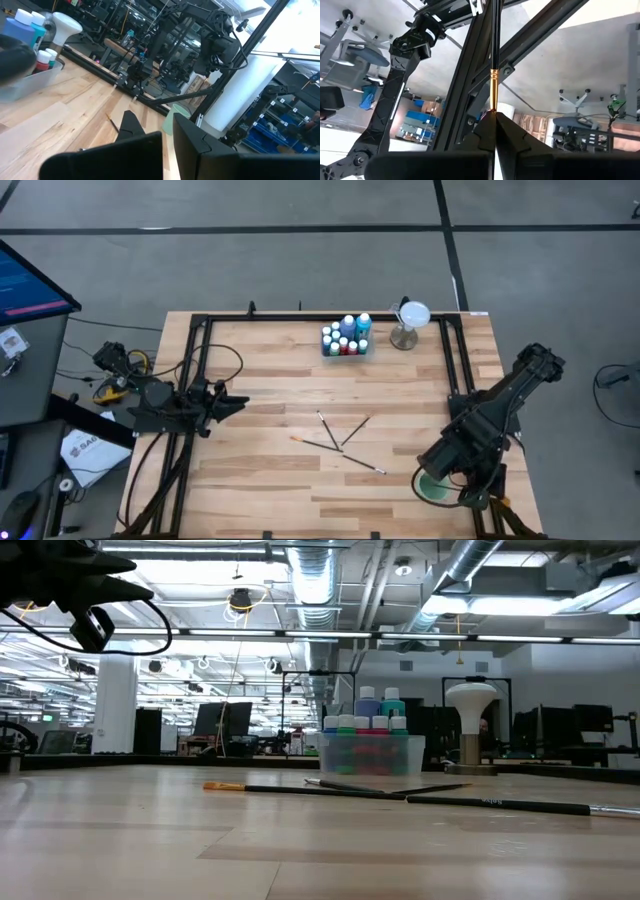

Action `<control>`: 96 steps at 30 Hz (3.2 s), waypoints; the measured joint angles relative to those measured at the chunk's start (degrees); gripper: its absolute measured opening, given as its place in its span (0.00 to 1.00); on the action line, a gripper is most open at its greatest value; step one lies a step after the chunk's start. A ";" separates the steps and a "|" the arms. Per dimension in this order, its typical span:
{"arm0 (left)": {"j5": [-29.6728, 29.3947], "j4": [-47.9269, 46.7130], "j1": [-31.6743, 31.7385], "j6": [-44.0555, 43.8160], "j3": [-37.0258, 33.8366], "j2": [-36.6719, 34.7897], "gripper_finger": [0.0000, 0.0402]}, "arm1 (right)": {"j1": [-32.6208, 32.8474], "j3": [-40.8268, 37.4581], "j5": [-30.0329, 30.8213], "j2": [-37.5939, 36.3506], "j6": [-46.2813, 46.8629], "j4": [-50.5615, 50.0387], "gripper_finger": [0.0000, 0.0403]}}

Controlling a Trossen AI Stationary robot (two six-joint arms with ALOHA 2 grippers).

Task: Pick & Place Paint Supplies
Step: Put the orange paintbrush into the green cup

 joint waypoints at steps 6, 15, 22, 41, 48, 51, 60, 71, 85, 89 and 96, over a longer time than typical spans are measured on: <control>-0.02 0.02 0.01 0.00 0.00 0.00 0.00 | -0.57 0.00 -0.57 1.66 -0.42 0.00 0.00; -0.02 0.21 0.02 0.00 0.00 0.00 0.00 | -2.80 -0.02 1.21 4.32 -6.05 0.05 0.00; -0.01 0.37 0.01 0.00 0.00 0.00 0.00 | -2.99 -2.10 2.67 2.36 -4.81 0.03 0.00; -0.02 0.81 0.01 0.02 0.00 0.00 0.00 | -3.76 -7.05 0.82 -0.66 -3.77 -0.01 0.00; -0.02 1.27 0.01 0.00 0.00 0.00 0.00 | -4.00 -10.67 -1.12 -0.63 -5.24 0.02 0.00; -0.02 1.27 0.01 0.00 0.00 0.01 0.00 | -4.53 -11.35 -1.76 -0.63 -5.45 0.01 0.00; -0.02 1.40 0.02 0.00 0.00 0.01 0.00 | -6.06 -12.28 -3.03 -0.63 -4.62 0.03 0.00; -0.02 1.73 0.00 0.00 0.00 0.00 0.00 | -7.74 -12.28 -5.73 0.63 -1.52 0.00 0.00; -0.02 2.26 0.00 0.00 0.00 0.02 0.00 | -12.34 -12.26 -8.40 7.53 -7.16 0.90 0.00; -0.02 2.36 0.02 0.00 0.00 0.02 0.00 | -13.50 -12.24 -8.36 10.17 -10.44 0.90 0.00; -0.02 2.57 0.00 0.00 0.00 0.01 0.00 | -13.97 -12.24 -6.21 12.54 -14.86 0.49 0.00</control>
